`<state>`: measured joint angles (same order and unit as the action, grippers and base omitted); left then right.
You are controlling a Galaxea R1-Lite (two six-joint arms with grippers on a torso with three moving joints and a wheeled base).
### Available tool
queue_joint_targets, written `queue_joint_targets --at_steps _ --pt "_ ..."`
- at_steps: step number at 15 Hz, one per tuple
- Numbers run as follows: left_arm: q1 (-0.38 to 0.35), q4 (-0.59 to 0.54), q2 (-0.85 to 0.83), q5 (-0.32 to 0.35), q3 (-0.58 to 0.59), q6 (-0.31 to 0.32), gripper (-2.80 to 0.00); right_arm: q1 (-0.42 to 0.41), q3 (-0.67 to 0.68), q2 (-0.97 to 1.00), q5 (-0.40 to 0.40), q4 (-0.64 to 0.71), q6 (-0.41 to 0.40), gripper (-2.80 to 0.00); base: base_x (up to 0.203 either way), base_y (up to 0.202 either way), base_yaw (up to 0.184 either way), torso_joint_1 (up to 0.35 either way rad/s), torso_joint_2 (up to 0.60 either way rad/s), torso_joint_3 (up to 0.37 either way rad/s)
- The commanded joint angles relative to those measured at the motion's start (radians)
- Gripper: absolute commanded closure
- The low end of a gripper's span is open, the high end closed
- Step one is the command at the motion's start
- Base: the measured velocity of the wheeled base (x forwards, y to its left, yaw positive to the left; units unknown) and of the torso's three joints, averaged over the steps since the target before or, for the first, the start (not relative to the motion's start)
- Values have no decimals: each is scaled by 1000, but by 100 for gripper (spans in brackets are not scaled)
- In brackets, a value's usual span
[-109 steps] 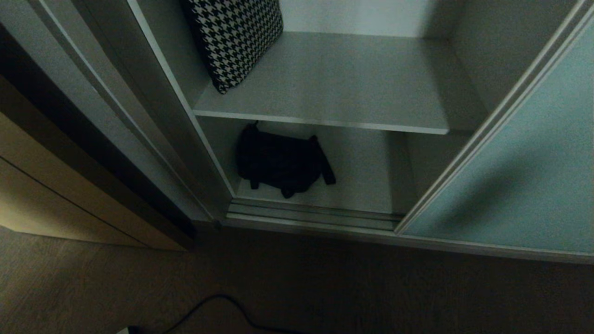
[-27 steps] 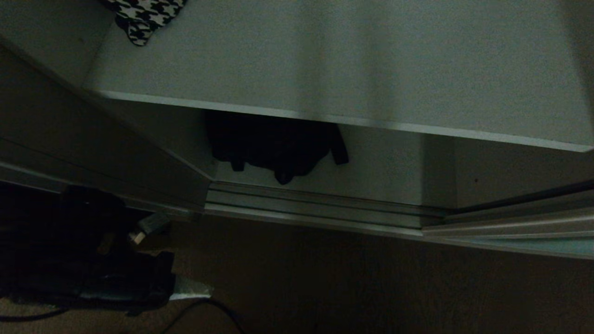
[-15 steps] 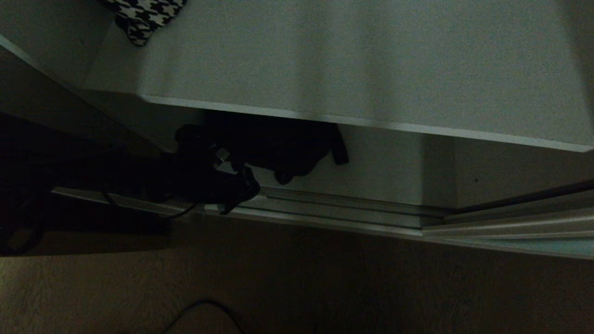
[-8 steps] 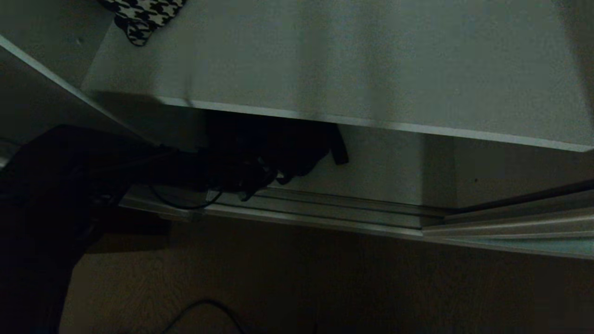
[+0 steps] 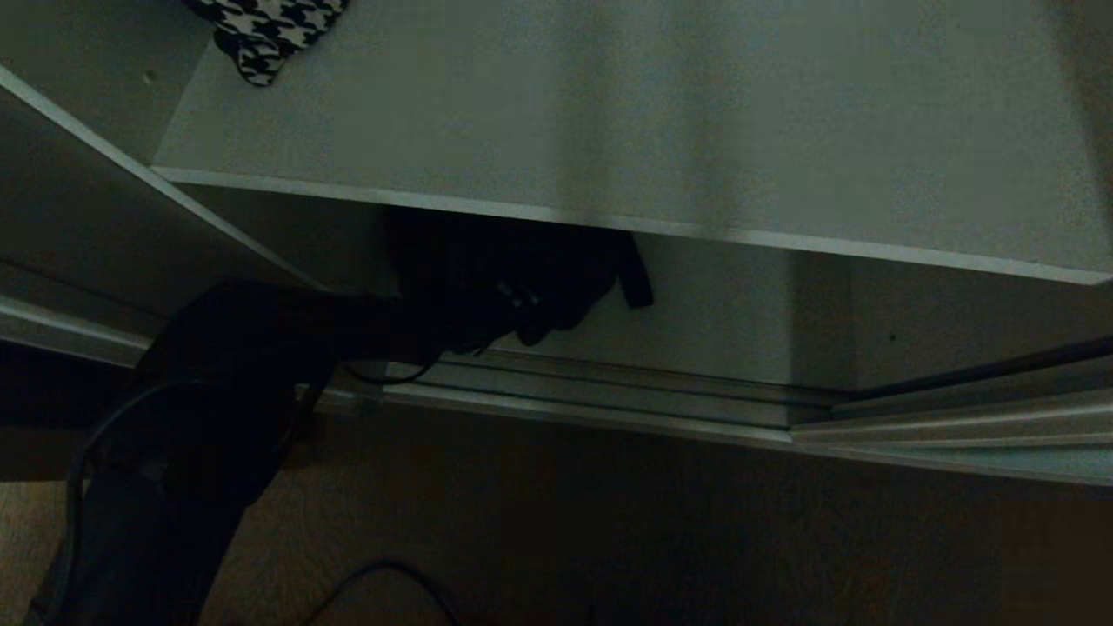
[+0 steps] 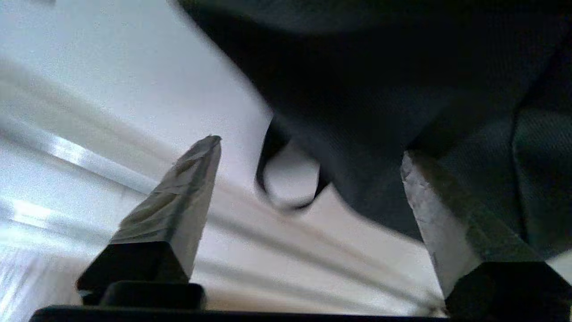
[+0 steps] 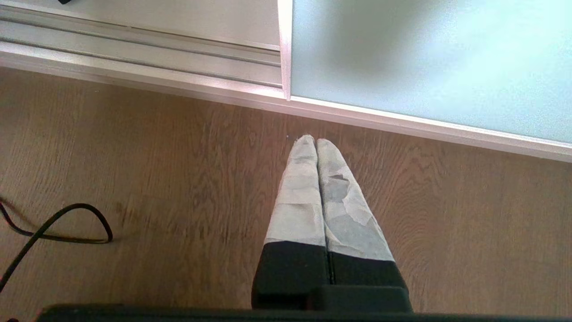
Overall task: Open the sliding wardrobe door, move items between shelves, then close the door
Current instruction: Place the bag on the higher shelf
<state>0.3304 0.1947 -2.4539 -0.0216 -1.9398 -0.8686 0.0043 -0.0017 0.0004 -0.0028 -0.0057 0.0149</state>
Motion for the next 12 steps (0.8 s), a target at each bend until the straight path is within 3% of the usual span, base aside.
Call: queue_joint_targets --at_steps 1,4,12 --pt "-3 61 -35 -18 -4 25 -280 0 0 -2 0 0 0 0 0 0 0 0 0 0" --pt "-27 170 -63 -30 -4 104 -280 0 0 -2 0 1 0 0 0 0 0 0 0 0" --pt "-41 301 -51 -31 -4 137 -280 0 0 -2 0 0 0 0 0 0 0 0 0 0"
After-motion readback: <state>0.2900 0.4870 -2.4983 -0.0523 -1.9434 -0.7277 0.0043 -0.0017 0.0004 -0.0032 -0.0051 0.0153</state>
